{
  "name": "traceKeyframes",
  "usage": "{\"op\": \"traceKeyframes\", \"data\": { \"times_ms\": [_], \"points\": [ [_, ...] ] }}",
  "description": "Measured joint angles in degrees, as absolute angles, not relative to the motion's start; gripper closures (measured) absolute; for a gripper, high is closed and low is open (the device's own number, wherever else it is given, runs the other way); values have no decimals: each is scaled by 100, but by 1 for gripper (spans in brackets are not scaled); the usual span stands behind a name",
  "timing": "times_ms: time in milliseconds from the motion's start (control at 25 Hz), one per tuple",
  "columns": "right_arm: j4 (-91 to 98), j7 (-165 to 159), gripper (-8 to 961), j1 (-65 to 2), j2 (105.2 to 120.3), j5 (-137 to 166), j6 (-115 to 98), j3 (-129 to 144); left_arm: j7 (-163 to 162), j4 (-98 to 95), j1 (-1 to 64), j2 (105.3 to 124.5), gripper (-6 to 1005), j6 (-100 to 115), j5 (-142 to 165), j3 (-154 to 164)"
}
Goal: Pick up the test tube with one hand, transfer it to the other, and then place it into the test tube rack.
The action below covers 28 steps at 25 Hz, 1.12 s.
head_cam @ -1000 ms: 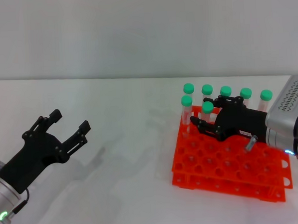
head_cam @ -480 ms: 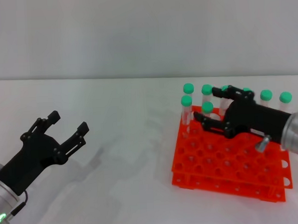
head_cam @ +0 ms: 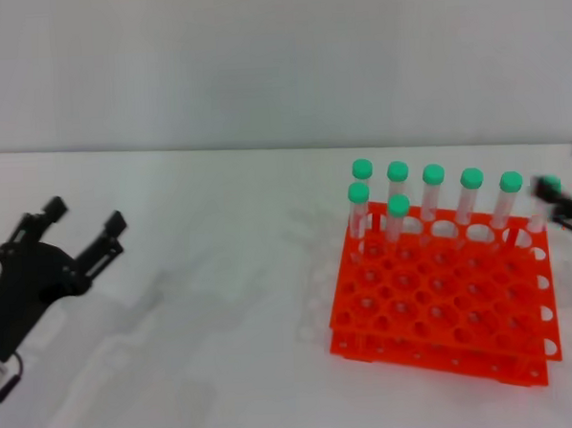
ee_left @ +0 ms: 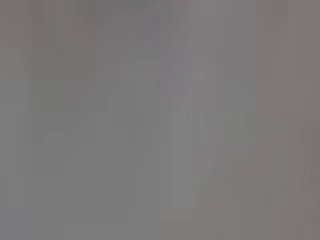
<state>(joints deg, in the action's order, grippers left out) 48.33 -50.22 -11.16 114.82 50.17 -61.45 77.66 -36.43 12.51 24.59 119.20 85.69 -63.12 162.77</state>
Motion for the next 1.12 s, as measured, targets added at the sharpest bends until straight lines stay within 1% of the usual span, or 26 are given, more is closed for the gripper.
{"op": "traceKeyframes", "data": {
  "times_ms": [200, 520, 840, 1120],
  "points": [
    [3923, -4787, 199, -897, 11465, 5016, -7247, 6557, -3555, 1233, 2398, 11927, 123, 8525, -6919, 16258],
    [1873, -3504, 199, -1137, 11483, 5001, -8813, 4508, -3443, 1104, 2441, 11921, 123, 8517, -7081, 15733],
    [1259, -2726, 199, -1184, 11496, 4469, -9159, 4242, -3138, 717, 2510, 11912, 123, 8511, -7097, 15375],
    [1060, -2389, 199, -1268, 11496, 4010, -8970, 4237, -3051, 511, 2613, 11907, 123, 8272, -7148, 15331]
  ]
}}
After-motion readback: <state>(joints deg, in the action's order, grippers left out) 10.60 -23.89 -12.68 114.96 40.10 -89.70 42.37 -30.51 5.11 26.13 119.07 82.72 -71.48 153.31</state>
